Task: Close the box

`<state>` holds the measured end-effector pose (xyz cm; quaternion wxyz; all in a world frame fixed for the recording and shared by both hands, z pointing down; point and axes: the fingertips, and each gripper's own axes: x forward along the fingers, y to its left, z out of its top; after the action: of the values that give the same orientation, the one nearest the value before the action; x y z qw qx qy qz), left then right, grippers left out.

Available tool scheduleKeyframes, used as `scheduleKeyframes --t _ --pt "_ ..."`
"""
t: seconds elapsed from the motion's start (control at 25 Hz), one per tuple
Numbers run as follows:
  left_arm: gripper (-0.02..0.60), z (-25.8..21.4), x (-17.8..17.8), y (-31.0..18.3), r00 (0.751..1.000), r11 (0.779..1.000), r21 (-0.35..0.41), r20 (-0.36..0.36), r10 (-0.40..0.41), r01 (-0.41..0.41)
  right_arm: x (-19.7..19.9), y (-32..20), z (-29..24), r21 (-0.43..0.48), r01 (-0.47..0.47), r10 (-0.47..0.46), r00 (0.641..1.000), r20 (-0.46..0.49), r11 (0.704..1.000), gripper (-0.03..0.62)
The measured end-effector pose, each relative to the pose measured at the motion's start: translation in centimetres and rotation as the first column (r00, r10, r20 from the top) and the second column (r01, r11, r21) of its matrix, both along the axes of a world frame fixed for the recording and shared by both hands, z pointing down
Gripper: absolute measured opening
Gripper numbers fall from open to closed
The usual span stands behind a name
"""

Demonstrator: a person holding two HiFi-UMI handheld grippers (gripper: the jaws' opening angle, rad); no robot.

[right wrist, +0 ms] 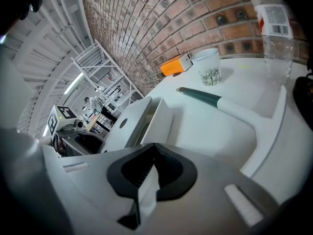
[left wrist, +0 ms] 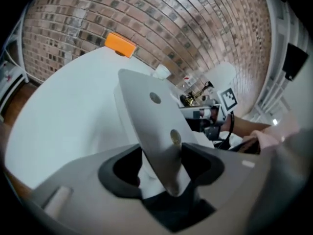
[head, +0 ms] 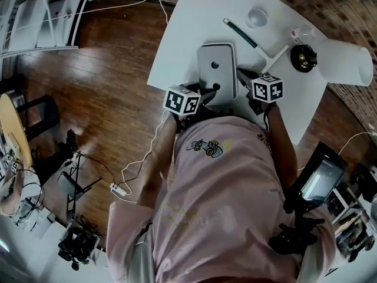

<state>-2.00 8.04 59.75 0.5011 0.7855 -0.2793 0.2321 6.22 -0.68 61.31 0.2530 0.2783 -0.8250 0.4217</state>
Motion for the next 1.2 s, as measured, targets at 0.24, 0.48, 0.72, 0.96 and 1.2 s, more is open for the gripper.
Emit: scheduleKeyframes --t 0.24,0.48,0.72,0.96,1.2 --pt "0.290 -0.4 0.4 -0.5 0.989 0.991 0.083 0.107 0.099 -0.108 0.2 1.0 0.9 -0.019 0.003 -0.003 1.000 -0.012 1.000 0.003" --pt "0.296 0.9 0.5 -1.8 0.982 1.000 -0.010 0.186 0.007 -0.005 0.2 2.4 1.9 -0.051 0.022 -0.023 1.000 -0.013 0.998 0.003" --pt "0.367 -0.1 0.5 -4.1 0.964 0.999 0.030 0.263 -0.025 0.018 -0.4 4.4 3.2 -0.062 0.117 -0.119 0.992 -0.030 0.991 0.003" --pt "0.362 -0.9 -0.2 -5.3 0.950 0.997 0.069 0.306 -0.061 0.041 -1.2 5.7 3.5 -0.034 0.203 -0.204 0.978 -0.035 0.979 0.003" --pt "0.356 -5.2 -1.8 -6.7 0.953 0.975 0.207 0.275 -0.131 0.075 -0.7 5.3 2.4 0.004 0.191 -0.190 0.981 -0.025 0.982 0.003"
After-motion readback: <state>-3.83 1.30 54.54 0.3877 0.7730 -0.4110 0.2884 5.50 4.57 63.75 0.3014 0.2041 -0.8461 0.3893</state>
